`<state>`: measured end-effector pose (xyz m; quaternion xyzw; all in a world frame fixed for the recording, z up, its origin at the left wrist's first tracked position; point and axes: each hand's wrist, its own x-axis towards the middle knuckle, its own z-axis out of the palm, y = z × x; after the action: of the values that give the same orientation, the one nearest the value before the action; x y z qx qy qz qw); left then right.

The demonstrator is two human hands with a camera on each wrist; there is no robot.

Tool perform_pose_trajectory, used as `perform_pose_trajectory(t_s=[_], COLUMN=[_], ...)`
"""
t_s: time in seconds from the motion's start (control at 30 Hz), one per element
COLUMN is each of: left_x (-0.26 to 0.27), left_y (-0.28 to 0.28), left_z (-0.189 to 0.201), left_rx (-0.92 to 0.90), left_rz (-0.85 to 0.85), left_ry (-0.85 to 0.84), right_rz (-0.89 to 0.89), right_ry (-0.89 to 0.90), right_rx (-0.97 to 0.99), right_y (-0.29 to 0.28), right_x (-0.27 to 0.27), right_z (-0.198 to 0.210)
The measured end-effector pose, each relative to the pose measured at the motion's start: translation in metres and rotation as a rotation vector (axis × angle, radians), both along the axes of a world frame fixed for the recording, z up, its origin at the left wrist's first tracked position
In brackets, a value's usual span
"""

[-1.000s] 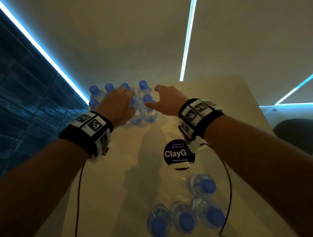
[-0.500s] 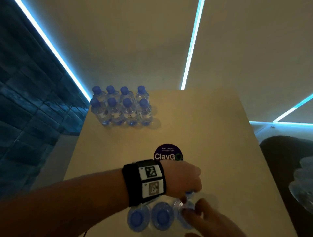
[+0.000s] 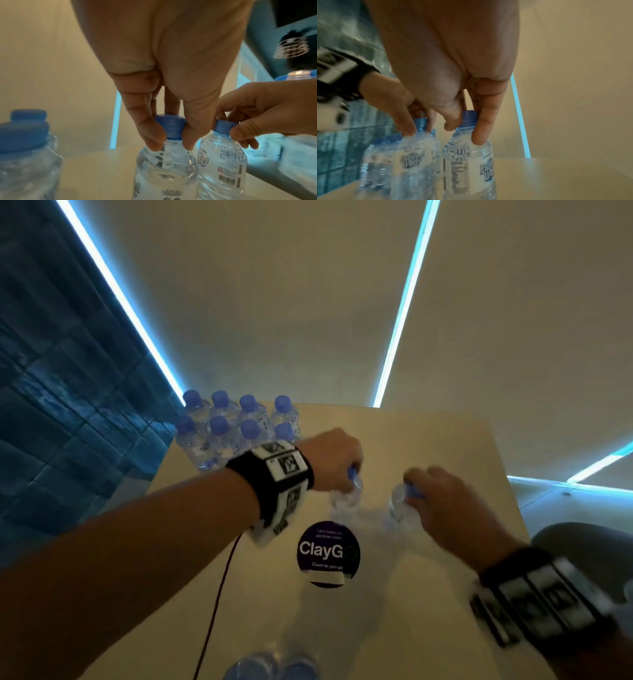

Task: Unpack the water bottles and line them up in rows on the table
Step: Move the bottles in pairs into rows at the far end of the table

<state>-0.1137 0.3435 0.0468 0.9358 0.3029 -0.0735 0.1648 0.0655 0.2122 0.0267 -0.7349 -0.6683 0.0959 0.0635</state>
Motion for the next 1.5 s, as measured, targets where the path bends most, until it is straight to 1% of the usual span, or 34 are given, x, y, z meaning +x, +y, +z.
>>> perform_pose_trajectory(t_s=[0.07,0.17,0.3,0.37,0.57,0.77,1.0,1.07,1.17,1.23,1.27,1.3,1.37,1.43,1.47,1.5], left_x=[0.007,0.015,0.019,0.016,-0.001,-0.005,-0.008,-0.014,-0.027,-0.043,-0.055,-0.068,-0.096,-0.118,-0.127,-0.135], left_y=[0.033,0.069,0.084,0.090,0.106,0.109,0.111,0.107,0.089,0.061,0.043,0.023,-0.023,-0.067,-0.085,-0.101], left_z=[0.001,-0.006,-0.035,-0.044,-0.059,-0.072,-0.076,-0.070,-0.034,-0.005,0.006,0.015,0.023,0.024,0.022,0.017], left_rx=[0.059,0.125,0.221,0.259,0.362,0.366,0.346,0.320,0.336,0.343,0.305,0.243,0.063,-0.124,-0.197,-0.254], left_rz=[0.101,0.263,0.409,0.450,0.467,0.489,0.524,0.506,0.401,0.240,0.146,0.052,-0.097,-0.183,-0.218,-0.251], left_ry=[-0.011,-0.020,-0.003,-0.031,-0.164,-0.268,-0.317,-0.289,-0.183,-0.164,-0.146,-0.106,0.018,0.160,0.252,0.337], right_rz=[0.023,0.038,0.058,0.048,0.063,0.103,0.090,0.063,0.028,0.090,0.170,0.282,0.530,0.702,0.772,0.870], right_ry=[-0.013,-0.036,0.018,0.068,0.068,0.064,0.086,0.120,0.159,0.174,0.208,0.245,0.298,0.294,0.301,0.253], right_rx=[-0.023,-0.001,0.034,0.036,0.024,0.034,0.063,0.035,0.014,0.076,0.075,0.025,-0.234,-0.484,-0.549,-0.501], right_y=[0.046,0.095,0.126,0.135,0.169,0.186,0.198,0.196,0.173,0.133,0.104,0.071,0.001,-0.053,-0.075,-0.093], right_x=[0.004,0.001,-0.007,-0.006,-0.014,-0.031,-0.034,-0.033,-0.030,-0.036,-0.042,-0.048,-0.064,-0.085,-0.097,-0.110], right_z=[-0.012,-0.022,-0.025,-0.027,-0.023,-0.026,-0.036,-0.035,-0.021,-0.004,0.002,0.009,0.019,0.015,0.011,0.005])
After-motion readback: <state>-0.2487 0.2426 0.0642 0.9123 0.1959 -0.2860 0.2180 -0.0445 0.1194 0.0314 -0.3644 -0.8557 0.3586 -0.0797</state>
